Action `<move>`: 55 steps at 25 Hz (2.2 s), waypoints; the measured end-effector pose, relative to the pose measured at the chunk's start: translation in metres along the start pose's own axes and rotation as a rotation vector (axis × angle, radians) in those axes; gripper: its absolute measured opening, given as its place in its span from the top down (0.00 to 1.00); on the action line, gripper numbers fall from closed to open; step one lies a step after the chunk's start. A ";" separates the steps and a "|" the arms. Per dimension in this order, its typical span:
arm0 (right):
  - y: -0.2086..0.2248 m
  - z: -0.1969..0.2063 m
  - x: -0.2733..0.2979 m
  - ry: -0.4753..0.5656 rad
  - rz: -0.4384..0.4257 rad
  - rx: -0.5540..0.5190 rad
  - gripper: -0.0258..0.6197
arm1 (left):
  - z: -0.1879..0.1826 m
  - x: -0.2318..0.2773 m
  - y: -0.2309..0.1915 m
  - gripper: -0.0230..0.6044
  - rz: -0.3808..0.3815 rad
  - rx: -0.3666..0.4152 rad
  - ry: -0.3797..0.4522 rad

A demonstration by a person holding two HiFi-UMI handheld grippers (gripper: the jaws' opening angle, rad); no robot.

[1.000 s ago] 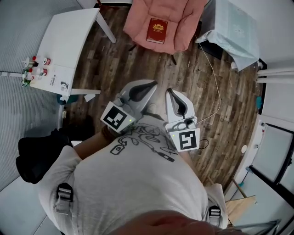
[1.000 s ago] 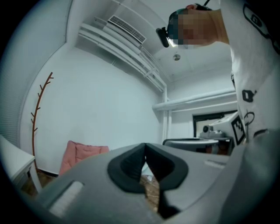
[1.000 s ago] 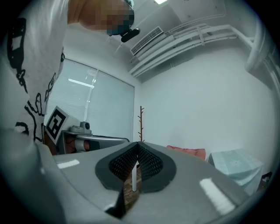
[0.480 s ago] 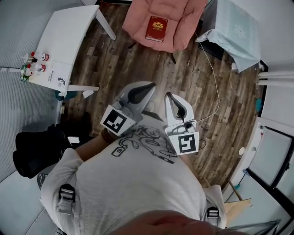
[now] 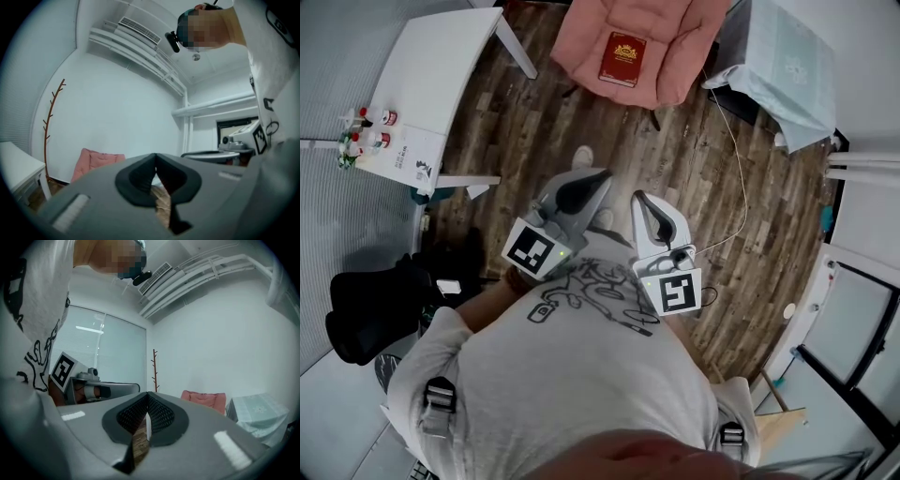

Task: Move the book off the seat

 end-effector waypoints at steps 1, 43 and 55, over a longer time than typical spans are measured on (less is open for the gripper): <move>0.002 0.001 0.007 -0.005 -0.001 0.001 0.95 | 0.000 0.002 -0.007 0.96 -0.002 -0.004 0.001; 0.154 -0.004 0.396 -0.119 0.041 0.045 0.95 | -0.037 0.181 -0.379 0.96 0.086 -0.145 -0.085; 0.212 0.012 0.431 -0.144 0.035 0.077 0.95 | -0.023 0.236 -0.413 0.96 0.059 -0.151 -0.121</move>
Point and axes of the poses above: the fingertips, and each gripper's own axes: x forward along the fingers, y to its right, z out of its underside, the point moved 10 cm from there along -x, backward along the fingers, and after that the axes turned 2 degrees about -x, right-handed, at the moved point
